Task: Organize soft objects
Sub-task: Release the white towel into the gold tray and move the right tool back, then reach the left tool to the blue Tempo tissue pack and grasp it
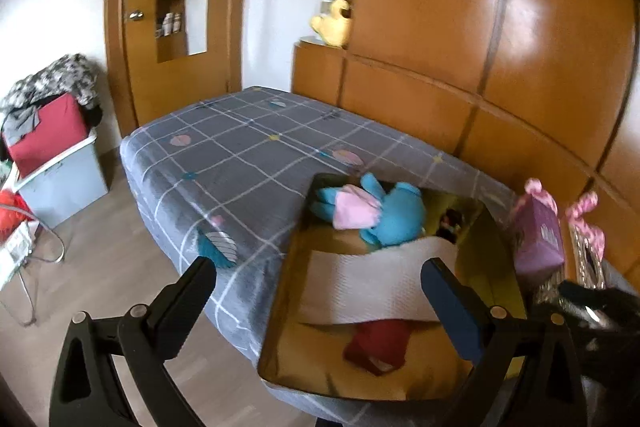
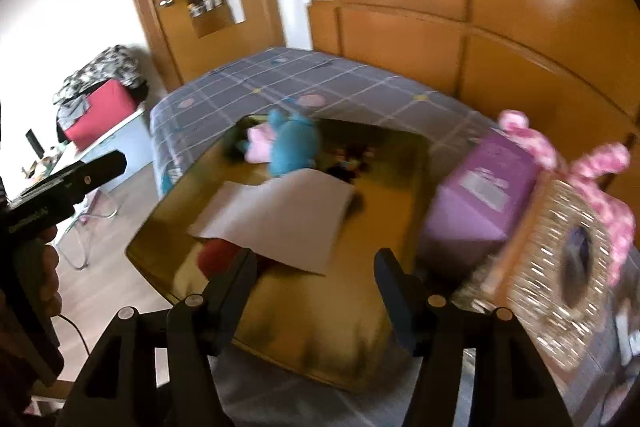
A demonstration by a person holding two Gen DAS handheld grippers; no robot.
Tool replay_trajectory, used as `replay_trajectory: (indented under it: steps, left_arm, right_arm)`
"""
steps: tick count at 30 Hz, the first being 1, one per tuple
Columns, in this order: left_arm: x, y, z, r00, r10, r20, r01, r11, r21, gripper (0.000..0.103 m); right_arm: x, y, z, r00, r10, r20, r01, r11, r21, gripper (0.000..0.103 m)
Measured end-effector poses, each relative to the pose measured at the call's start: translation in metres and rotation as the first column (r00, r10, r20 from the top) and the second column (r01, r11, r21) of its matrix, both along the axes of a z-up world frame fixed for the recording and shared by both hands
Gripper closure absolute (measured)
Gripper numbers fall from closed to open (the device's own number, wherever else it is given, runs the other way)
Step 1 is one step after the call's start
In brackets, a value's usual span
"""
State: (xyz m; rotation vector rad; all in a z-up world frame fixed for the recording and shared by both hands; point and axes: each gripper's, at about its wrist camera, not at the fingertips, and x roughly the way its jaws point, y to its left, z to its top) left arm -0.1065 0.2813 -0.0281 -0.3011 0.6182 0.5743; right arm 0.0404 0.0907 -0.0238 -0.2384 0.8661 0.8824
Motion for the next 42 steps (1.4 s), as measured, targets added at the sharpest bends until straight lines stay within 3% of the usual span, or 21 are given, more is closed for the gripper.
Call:
replay_trajectory:
  steps: [10,15,23,31,37,42]
  left_arm:
    - [0.02,-0.051,0.001,0.988,-0.151,-0.044,0.153,0.986,0.06,0.0]
    - [0.031,-0.072,0.005,0.976,-0.212,-0.051,0.216,0.974,0.071,0.0]
    - [0.053,-0.118,0.018,0.935,-0.351,-0.061,0.356,0.927,0.12,0.0]
    - [0.075,-0.171,0.029,0.868,-0.493,-0.058,0.496,0.854,0.157,0.0]
    - [0.09,-0.211,0.03,0.796,-0.601,-0.073,0.604,0.782,0.151,0.0]
    - [0.104,-0.249,0.033,0.722,-0.686,-0.089,0.691,0.709,0.14,0.0]
  right_arm:
    - [0.017,-0.087,0.011,0.98,-0.198,0.035,0.197,0.98,0.023,0.04]
    - [0.031,-0.134,0.01,0.951,-0.307,0.04,0.306,0.952,0.023,0.04]
    - [0.049,-0.205,0.013,0.89,-0.448,0.084,0.45,0.893,-0.008,0.04]
    - [0.071,-0.297,0.015,0.78,-0.617,0.105,0.623,0.782,-0.031,0.04]
    - [0.084,-0.362,0.006,0.678,-0.727,0.109,0.734,0.677,-0.05,0.04]
    - [0.085,-0.413,-0.015,0.539,-0.837,0.093,0.842,0.538,-0.043,0.04]
